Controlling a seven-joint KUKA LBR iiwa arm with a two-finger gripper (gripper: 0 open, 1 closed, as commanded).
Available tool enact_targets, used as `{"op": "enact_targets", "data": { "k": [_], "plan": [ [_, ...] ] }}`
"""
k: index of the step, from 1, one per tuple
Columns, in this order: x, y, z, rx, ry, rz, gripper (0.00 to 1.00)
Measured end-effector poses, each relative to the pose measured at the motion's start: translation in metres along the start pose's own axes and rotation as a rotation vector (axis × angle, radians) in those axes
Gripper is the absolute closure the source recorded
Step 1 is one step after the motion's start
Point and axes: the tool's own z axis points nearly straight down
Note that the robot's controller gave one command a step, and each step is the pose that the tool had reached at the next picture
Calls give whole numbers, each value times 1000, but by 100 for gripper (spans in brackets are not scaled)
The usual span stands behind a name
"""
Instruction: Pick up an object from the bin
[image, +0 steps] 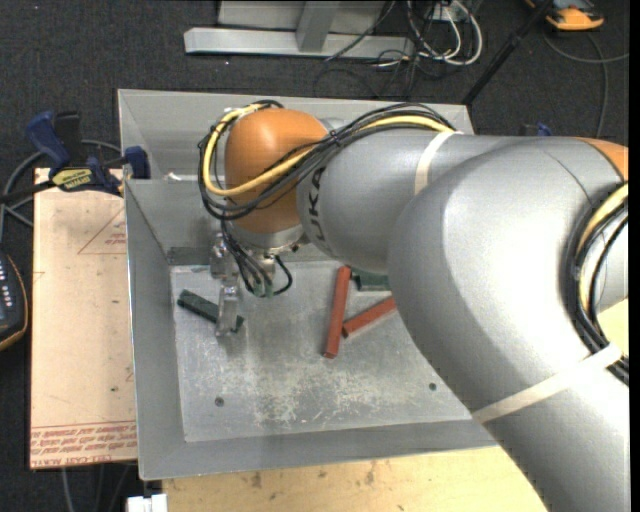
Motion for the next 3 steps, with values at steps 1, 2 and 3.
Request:
{"op": "enact_targets", "data": {
  "k": [1,2,3],
  "plan": [
    [0,2,-1,-2,-1,0,100],
    [7,9,-125,-5,-10,-12,100],
    [20,-43,-244,0,-9,-649,100]
  ]
}}
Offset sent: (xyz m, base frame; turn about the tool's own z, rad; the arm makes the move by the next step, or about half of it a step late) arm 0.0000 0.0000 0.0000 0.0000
